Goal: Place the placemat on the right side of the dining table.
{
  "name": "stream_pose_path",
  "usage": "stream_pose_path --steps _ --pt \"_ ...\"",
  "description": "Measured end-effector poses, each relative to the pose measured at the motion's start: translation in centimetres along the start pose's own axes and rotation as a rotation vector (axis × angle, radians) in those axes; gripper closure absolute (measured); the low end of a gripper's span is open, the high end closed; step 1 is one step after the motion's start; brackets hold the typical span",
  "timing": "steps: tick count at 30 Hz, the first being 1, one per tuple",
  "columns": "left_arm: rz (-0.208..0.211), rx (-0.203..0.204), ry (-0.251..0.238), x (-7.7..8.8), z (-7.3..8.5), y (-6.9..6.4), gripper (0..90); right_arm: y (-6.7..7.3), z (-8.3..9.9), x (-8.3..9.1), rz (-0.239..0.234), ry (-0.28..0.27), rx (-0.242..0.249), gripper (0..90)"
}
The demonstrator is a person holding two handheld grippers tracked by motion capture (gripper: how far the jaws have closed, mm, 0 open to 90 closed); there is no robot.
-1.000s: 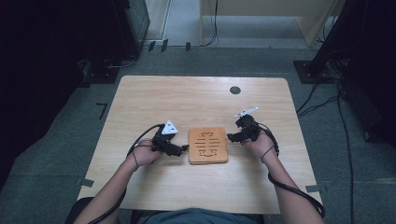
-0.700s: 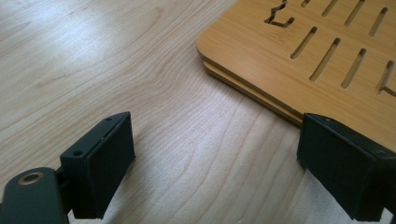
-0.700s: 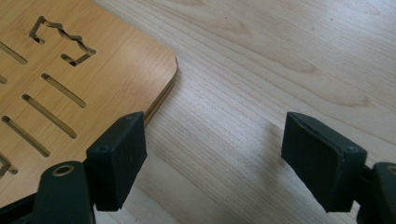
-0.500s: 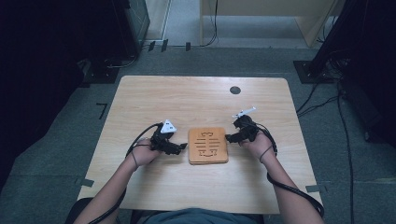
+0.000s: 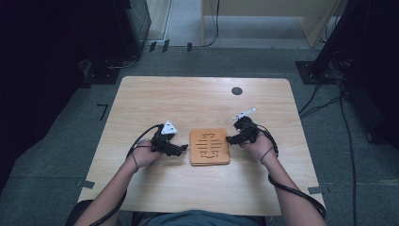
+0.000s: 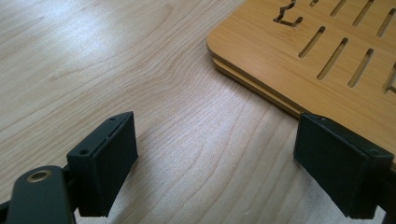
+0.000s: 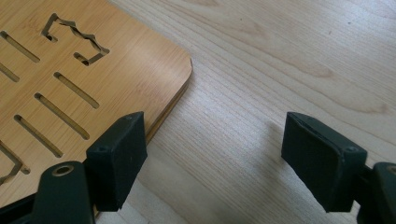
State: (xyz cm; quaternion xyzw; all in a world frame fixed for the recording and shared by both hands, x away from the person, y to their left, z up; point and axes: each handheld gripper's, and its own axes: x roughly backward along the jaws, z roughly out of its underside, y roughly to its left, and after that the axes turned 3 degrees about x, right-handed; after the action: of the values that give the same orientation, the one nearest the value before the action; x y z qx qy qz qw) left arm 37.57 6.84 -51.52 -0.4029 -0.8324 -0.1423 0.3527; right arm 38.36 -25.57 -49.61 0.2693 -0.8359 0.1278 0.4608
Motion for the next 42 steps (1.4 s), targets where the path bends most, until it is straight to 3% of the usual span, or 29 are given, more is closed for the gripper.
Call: stream_pose_path --steps 42 --pt "-0.009 0.013 -0.016 0.7 0.3 0.1 12.6 1.3 -0.9 -0.4 -0.031 0.0 0.043 21.9"
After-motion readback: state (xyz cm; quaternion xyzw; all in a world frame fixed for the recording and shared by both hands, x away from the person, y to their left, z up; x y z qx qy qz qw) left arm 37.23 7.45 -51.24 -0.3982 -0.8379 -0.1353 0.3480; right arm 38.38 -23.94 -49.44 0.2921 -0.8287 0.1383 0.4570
